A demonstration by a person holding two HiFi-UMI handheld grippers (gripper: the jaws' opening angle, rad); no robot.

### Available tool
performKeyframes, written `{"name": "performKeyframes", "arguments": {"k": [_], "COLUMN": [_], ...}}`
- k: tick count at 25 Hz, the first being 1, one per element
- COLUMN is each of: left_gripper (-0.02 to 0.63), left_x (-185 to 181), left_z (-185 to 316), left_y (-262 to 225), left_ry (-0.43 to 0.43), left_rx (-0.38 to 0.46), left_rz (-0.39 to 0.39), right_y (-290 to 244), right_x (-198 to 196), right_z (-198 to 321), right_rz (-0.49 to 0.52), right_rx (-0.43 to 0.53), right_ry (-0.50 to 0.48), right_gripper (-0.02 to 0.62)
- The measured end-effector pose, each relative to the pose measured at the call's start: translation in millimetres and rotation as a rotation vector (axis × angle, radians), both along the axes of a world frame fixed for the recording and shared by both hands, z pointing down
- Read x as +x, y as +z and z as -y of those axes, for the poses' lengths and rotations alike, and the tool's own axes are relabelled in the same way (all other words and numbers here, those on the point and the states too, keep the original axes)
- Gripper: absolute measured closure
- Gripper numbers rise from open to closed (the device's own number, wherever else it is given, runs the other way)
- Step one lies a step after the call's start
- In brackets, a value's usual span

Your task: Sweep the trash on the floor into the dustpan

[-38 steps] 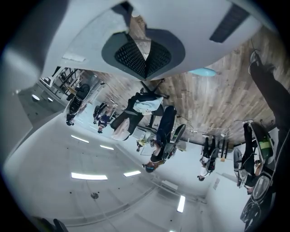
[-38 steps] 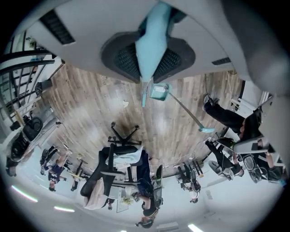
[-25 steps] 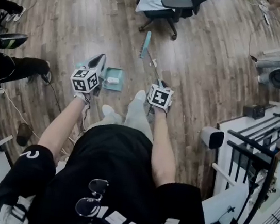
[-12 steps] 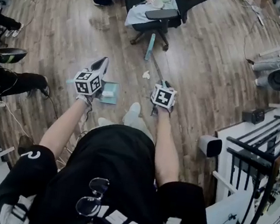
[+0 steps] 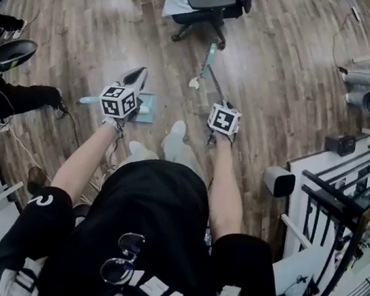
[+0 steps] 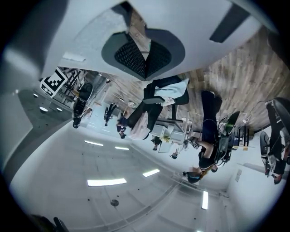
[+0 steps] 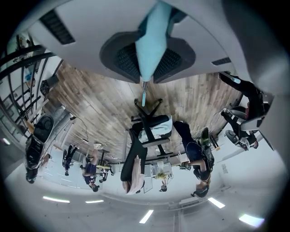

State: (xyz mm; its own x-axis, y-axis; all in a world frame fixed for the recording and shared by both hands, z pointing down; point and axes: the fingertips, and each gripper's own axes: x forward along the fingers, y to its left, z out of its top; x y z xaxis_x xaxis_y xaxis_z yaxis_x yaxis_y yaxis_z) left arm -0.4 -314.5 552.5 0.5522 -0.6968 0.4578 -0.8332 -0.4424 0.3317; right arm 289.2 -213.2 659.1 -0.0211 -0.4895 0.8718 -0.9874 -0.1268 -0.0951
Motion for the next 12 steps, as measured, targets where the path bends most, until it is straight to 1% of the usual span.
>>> {"name": "performKeyframes", "arguments": {"k": [3,6,9,12], "left_gripper": [0.607,0.607,0.607,0.607], "left_x": [12,22,29,33], "left_z": [4,12,20,25], "left_y": [15,31,48,65], "left_ry": [0.016,0.026,0.021,0.017], "left_rx": [-0.026,-0.05,-0.08,-0.111], "left_rz": [0.013,0.026,0.026,0.028], "right_y": [17,35,56,78], "right_x": [12,26,36,45], "right_z": [2,9,16,25], "right_rz": [-0.006,-0.033,-0.05,-0.09], "right_rx": [-0.039,-0.086,-0.152,-0.205], "right_ry": [0.0,-0.008,-0.019,-0.04], "right_gripper": [0.511,0.511,0.511,0.511]}}
